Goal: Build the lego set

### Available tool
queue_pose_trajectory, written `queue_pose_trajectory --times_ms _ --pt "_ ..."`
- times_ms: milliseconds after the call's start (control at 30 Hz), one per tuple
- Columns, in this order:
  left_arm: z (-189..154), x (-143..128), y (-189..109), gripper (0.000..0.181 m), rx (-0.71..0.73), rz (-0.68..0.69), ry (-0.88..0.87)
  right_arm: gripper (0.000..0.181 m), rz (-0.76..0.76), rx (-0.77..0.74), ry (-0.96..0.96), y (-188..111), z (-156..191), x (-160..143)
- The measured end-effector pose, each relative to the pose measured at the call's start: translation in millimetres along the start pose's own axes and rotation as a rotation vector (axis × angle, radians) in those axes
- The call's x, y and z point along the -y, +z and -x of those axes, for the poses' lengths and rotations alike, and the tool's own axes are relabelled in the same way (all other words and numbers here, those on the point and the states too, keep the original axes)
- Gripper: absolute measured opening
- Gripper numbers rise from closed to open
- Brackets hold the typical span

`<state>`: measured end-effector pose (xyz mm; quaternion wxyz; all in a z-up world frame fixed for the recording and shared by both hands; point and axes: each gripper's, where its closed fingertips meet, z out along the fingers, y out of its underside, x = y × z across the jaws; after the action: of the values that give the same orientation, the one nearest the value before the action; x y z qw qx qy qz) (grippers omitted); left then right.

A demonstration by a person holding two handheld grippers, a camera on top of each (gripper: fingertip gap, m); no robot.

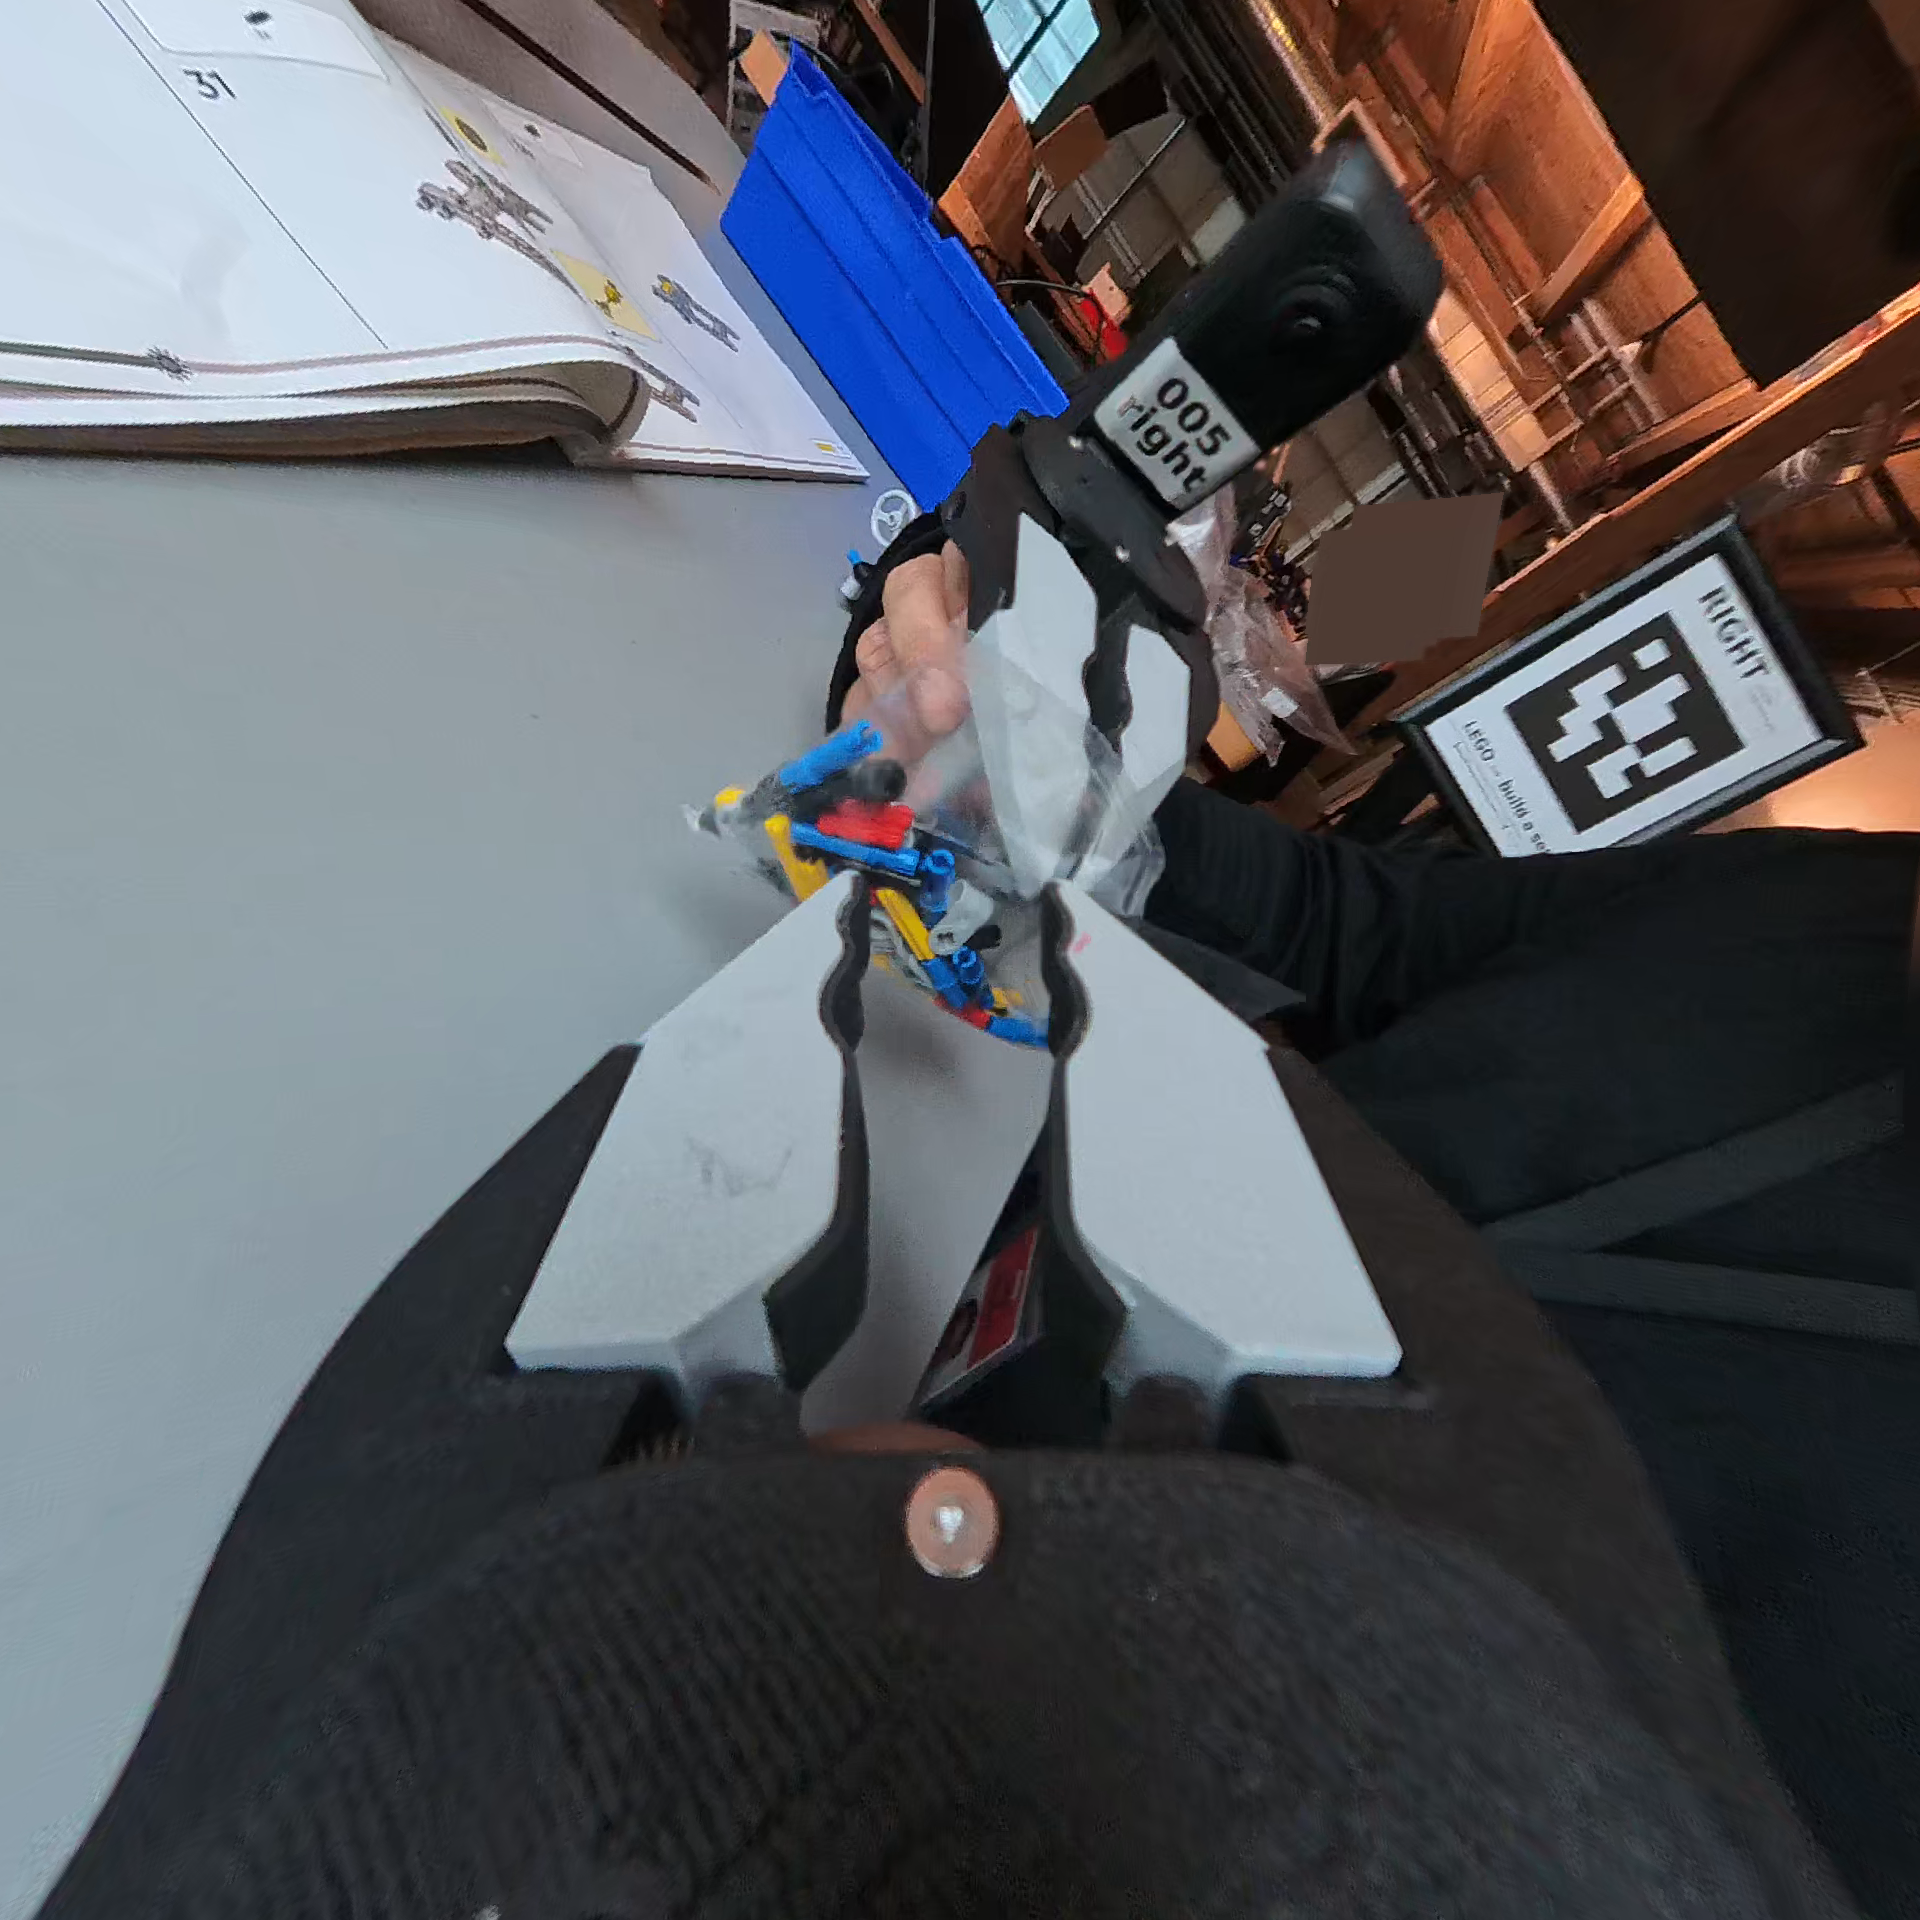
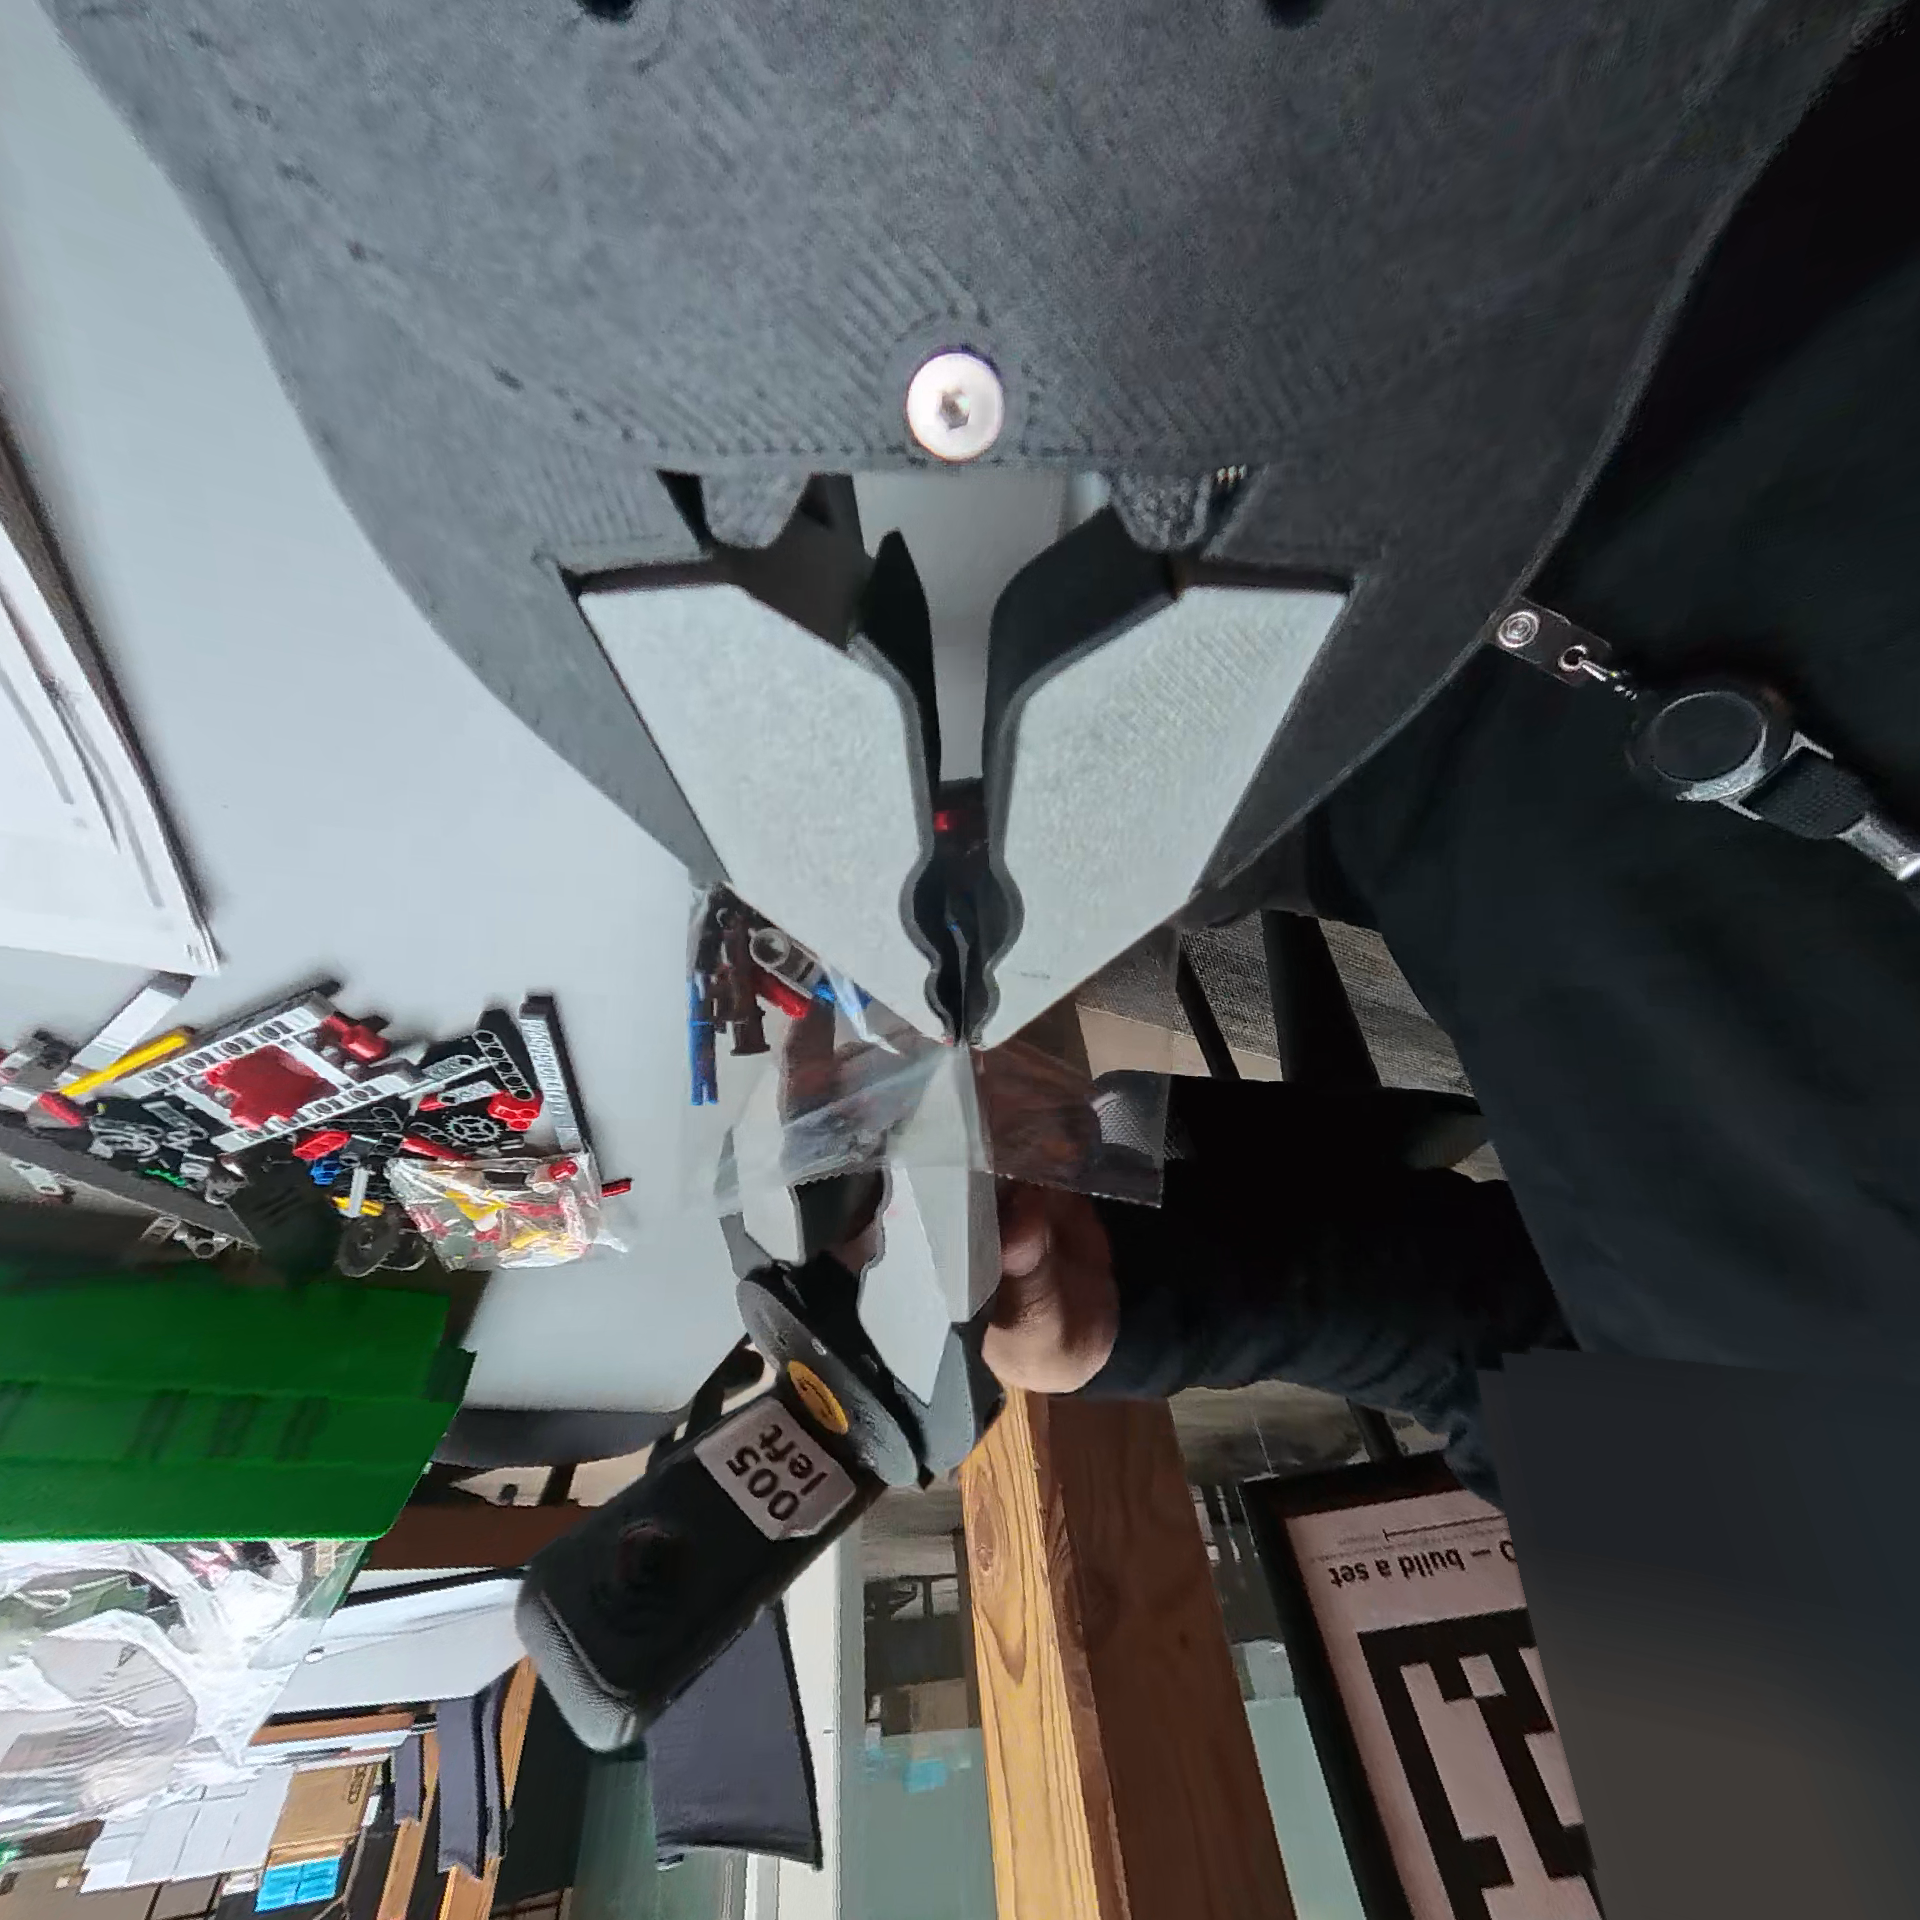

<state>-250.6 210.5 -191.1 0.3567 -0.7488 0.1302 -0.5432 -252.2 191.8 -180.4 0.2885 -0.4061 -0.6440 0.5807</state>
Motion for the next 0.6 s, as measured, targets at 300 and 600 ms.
queue_pose_trajectory --times_ms 300,600 --pt "-6 1 4 0.016 -0.094 -0.04 -0.088 0.0 0.088 -0.016 -0.113 2 6 -10" --pt "-3 0 -4 0.0 -0.055 -0.026 -0.033 0.0 0.118 -0.042 -0.085 -4 -2 -15"
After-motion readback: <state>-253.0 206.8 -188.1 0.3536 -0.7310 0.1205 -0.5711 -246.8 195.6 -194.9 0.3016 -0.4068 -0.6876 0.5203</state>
